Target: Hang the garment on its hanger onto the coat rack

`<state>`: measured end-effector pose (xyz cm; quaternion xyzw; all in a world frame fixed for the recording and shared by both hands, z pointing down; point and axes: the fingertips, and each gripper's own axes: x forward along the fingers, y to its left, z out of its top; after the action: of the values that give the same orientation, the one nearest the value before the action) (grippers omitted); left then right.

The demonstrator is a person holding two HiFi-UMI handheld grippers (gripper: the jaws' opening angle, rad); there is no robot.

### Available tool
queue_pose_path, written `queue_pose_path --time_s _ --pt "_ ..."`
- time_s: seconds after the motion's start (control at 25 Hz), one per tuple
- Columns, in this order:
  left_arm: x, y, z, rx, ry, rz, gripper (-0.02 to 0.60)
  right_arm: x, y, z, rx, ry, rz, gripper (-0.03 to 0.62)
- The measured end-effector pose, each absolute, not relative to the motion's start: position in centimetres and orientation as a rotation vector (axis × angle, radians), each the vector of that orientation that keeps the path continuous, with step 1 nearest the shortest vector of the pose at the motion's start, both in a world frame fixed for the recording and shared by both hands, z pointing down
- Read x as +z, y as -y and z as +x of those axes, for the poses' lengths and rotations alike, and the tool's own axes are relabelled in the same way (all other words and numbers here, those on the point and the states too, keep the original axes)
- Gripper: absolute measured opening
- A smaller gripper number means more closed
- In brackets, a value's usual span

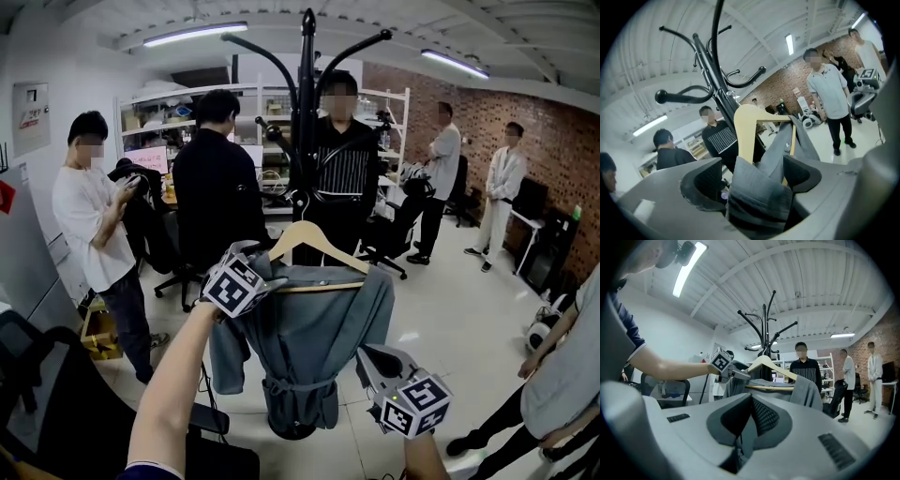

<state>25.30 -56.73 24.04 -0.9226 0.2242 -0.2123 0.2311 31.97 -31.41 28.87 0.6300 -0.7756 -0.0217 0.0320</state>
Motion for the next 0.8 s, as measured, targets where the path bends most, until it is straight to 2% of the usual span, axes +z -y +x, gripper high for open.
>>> queue_pose_path --time_s 0.2,0.28,0.32,0.48,0.56,0.8 --pt "22.5 53.7 22.7 -0.445 -0.769 -2.436 0.395 29.9 31.6 31.5 -0.035 2.406 1.918 0.011" --pt "23.6 51.7 22.1 -0.401 -0.790 -2.499 0.364 30.6 31.9 31.6 -0.016 2.408 1.907 0.011" --pt "24.4 50.6 21.8 -0.378 -0.803 -2.543 0.336 31.0 32.1 31.6 -0.004 2.410 1.901 0.011" --pt "27.9 46.5 20.8 -0.314 -0.865 -2.724 0.087 31.8 32.4 31.1 0.026 2.429 1.871 0.011" --pt "29.7 44.7 20.7 -0.320 -0.881 -2.779 0.000 32.1 32.7 30.8 0.031 2.442 1.858 0.011" --pt "34.6 38.3 21.1 -0.267 -0.871 -2.997 0.000 33.6 32.3 28.9 0.059 2.475 1.805 0.011"
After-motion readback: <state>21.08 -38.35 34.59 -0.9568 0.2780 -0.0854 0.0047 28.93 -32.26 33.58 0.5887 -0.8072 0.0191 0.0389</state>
